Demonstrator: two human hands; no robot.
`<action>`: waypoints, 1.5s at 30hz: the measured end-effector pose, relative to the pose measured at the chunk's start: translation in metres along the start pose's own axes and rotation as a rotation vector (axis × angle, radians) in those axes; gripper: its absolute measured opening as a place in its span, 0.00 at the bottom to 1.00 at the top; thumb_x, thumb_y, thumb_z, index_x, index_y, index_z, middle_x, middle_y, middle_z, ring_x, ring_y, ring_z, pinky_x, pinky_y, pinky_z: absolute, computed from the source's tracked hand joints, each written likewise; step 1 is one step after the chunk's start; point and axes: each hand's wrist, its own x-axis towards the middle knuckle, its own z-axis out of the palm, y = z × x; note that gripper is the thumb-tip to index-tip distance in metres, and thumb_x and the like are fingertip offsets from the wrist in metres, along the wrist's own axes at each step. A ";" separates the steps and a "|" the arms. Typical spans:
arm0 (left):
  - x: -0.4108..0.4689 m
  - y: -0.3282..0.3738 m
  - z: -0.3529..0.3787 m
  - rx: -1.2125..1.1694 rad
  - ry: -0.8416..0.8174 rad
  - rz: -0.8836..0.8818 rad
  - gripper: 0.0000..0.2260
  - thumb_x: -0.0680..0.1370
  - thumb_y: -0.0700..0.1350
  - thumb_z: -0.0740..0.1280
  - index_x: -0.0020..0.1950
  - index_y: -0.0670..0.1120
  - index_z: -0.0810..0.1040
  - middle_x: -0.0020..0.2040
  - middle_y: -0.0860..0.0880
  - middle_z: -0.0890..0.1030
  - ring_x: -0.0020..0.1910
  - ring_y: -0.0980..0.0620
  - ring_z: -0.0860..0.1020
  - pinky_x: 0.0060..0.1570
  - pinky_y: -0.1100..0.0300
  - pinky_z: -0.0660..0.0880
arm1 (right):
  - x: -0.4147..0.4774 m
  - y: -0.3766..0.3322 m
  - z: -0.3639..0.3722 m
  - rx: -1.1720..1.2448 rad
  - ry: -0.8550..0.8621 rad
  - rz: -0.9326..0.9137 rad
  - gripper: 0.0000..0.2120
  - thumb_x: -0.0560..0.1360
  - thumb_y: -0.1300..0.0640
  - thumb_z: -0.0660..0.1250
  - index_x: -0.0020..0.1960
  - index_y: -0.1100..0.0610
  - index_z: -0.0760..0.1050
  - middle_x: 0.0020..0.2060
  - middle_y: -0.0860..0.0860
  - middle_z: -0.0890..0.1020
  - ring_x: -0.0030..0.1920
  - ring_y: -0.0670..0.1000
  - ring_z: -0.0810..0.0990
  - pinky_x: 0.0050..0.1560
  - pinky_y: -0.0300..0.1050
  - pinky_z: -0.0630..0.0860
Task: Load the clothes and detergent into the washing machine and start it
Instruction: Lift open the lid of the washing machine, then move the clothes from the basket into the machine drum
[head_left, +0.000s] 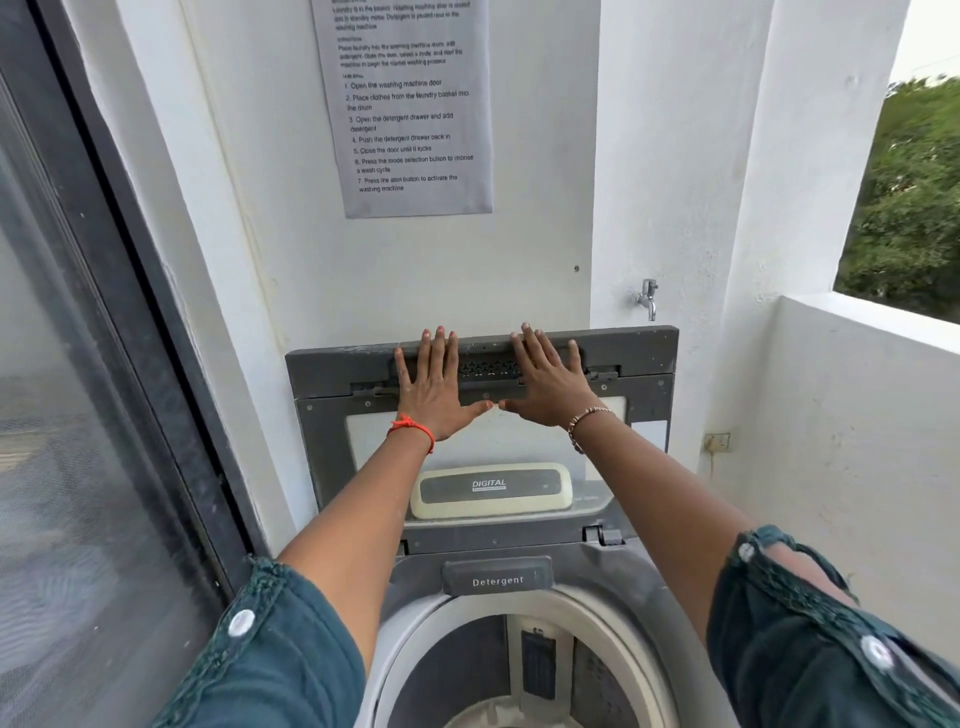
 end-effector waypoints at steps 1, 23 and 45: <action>-0.003 0.001 0.001 0.006 0.013 0.000 0.46 0.74 0.69 0.55 0.75 0.43 0.34 0.76 0.45 0.34 0.74 0.46 0.33 0.67 0.39 0.31 | -0.004 0.001 -0.001 -0.006 -0.002 -0.003 0.43 0.75 0.37 0.58 0.75 0.55 0.36 0.76 0.50 0.39 0.76 0.50 0.39 0.72 0.60 0.37; -0.157 0.235 0.047 -0.413 -0.182 0.418 0.43 0.76 0.55 0.62 0.74 0.44 0.32 0.76 0.46 0.33 0.74 0.49 0.33 0.69 0.44 0.31 | -0.296 0.146 0.003 0.091 -0.140 0.393 0.35 0.80 0.48 0.55 0.75 0.58 0.38 0.76 0.51 0.41 0.76 0.50 0.40 0.73 0.52 0.39; -0.280 0.527 0.281 -0.273 -0.635 0.791 0.45 0.68 0.54 0.63 0.75 0.45 0.40 0.76 0.43 0.48 0.75 0.45 0.47 0.71 0.40 0.49 | -0.556 0.356 0.244 0.351 -0.428 0.690 0.42 0.77 0.44 0.57 0.72 0.57 0.30 0.70 0.47 0.31 0.72 0.46 0.34 0.72 0.47 0.35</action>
